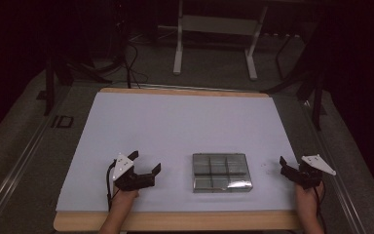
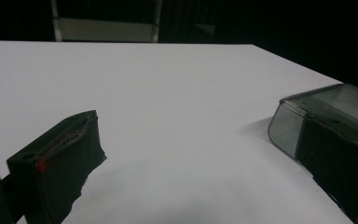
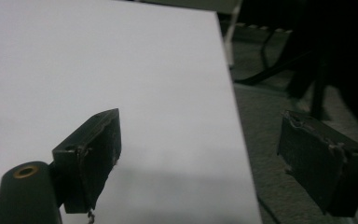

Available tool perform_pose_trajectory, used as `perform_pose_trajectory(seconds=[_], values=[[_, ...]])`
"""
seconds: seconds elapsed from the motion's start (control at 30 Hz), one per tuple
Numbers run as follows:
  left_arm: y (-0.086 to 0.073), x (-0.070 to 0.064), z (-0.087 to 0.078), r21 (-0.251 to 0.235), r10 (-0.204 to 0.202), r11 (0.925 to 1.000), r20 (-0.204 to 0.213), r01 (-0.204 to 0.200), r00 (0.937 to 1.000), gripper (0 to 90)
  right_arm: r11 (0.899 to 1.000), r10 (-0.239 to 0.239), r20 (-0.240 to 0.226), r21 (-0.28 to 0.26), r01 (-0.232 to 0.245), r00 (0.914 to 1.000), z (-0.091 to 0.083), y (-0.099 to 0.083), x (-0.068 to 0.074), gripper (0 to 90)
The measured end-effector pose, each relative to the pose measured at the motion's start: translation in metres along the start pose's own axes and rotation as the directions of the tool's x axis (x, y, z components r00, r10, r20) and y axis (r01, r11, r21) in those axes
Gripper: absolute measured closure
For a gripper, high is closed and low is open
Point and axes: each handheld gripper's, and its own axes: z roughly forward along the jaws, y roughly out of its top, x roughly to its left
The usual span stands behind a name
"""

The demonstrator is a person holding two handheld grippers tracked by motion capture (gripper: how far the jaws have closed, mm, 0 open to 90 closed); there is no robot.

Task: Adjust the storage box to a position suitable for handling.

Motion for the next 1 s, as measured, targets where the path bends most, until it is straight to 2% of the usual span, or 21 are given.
perform_pose_trajectory(seconds=[0.13,0.2,0.37,0.47,0.5,0.57,0.63,0.67,0.83,0.9,0.93,1.0], values=[[0.004,-0.001,0.004,0.022,-0.015,0.9996,0.029,0.015,0.9995,1.0,0.999,0.024,-0.069,0.027,-0.022,0.9974,0.002,0.004,-0.003,14.4],[0.008,-0.004,0.007,0.032,0.009,0.9995,0.039,-0.01,0.9992,1.0,0.999,0.023,-0.089,0.032,-0.021,0.9958,0.002,0.008,-0.003,14.6],[0.015,-0.008,0.013,0.034,0.006,0.9994,0.081,-0.009,0.9967,1.0,1.0,0.016,-0.137,0.021,-0.013,0.9904,-0.001,0.02,-0.001,15.2],[0.016,-0.009,0.014,0.034,0.01,0.9994,0.085,-0.012,0.9963,1.0,1.0,0.014,-0.169,0.016,-0.011,0.9855,-0.002,0.025,0.0,16.8],[0.019,-0.012,0.016,0.04,0.033,0.9985,0.098,-0.037,0.9947,1.0,1.0,-0.01,-0.194,0.012,0.012,0.981,-0.003,0.029,0.003,16.9],[0.019,-0.014,0.016,0.045,0.037,0.9981,0.114,-0.042,0.9928,1.0,0.999,-0.047,-0.206,0.014,0.051,0.9774,-0.003,0.031,0.007,16.9],[0.02,-0.014,0.018,0.052,0.039,0.9976,0.126,-0.046,0.9912,1.0,0.999,-0.042,-0.252,0.017,0.047,0.9669,-0.003,0.032,0.009,16.7],[0.02,-0.015,0.018,0.058,0.041,0.9971,0.133,-0.049,0.9902,1.0,0.999,-0.022,-0.286,0.028,0.032,0.9581,-0.003,0.032,0.009,15.8],[0.021,-0.019,0.023,0.07,0.042,0.9961,0.164,-0.054,0.9856,1.0,0.999,-0.021,-0.351,0.025,0.032,0.9361,-0.003,0.032,0.015,12.9],[0.022,-0.021,0.025,0.07,0.05,0.9956,0.171,-0.063,0.984,1.1,1.0,-0.003,-0.394,0.024,0.013,0.9191,-0.003,0.033,0.015,12.6],[0.022,-0.022,0.025,0.068,0.056,0.9953,0.176,-0.069,0.9828,1.0,1.0,0.0,-0.405,0.025,0.011,0.9145,-0.004,0.033,0.016,12.6],[0.022,-0.024,0.027,0.07,0.062,0.9945,0.19,-0.077,0.9797,1.0,1.0,-0.003,-0.437,0.019,0.012,0.8994,-0.004,0.034,0.019,11.8]])
